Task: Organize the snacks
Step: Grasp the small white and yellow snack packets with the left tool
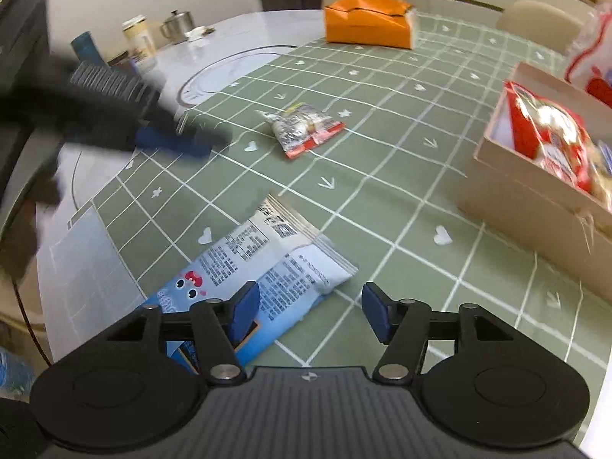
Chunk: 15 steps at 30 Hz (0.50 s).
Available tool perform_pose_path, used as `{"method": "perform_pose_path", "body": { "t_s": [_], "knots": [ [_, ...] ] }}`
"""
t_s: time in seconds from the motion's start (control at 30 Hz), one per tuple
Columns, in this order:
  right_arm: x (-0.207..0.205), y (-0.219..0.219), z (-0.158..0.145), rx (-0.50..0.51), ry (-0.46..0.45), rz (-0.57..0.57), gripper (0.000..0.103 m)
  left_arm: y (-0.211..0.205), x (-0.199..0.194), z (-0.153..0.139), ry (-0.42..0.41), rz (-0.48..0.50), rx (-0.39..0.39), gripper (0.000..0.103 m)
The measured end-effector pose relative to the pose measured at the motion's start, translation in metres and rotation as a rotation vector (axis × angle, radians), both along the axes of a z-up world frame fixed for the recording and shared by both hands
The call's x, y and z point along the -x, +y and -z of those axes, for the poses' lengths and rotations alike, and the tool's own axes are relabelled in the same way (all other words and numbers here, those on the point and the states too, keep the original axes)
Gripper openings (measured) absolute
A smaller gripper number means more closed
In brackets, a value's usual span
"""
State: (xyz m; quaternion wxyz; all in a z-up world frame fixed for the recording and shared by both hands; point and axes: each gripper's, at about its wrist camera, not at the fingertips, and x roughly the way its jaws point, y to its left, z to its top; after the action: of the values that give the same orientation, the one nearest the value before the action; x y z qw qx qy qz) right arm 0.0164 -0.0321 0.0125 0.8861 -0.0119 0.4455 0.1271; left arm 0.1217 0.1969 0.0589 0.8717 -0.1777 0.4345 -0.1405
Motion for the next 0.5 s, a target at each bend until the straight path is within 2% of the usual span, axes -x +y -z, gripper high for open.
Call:
{"method": "perform_pose_path", "body": {
  "t_s": [0.1, 0.17, 0.23, 0.4, 0.47, 0.5],
  "knots": [
    [0.008, 0.002, -0.001, -0.014, 0.008, 0.035, 0.06, -0.01, -0.037, -0.002, -0.087, -0.008, -0.095, 0.034],
    [0.014, 0.014, -0.006, -0.008, -0.01, 0.023, 0.061, -0.023, -0.059, 0.002, -0.111, 0.025, -0.18, 0.035],
    [0.021, 0.032, -0.011, 0.024, -0.062, -0.026, 0.065, -0.037, -0.077, 0.008, -0.104, 0.081, -0.247, 0.034],
    [0.013, 0.091, 0.0, 0.222, -0.194, -0.172, 0.066, -0.053, -0.092, 0.024, -0.057, 0.17, -0.355, 0.031],
    [0.005, 0.1, 0.008, 0.262, -0.196, -0.175, 0.066, -0.047, -0.086, 0.029, -0.039, 0.181, -0.369, 0.03],
    [0.003, 0.102, 0.012, 0.286, -0.189, -0.17, 0.066, -0.04, -0.081, 0.029, -0.032, 0.176, -0.347, 0.03]
  ]
}}
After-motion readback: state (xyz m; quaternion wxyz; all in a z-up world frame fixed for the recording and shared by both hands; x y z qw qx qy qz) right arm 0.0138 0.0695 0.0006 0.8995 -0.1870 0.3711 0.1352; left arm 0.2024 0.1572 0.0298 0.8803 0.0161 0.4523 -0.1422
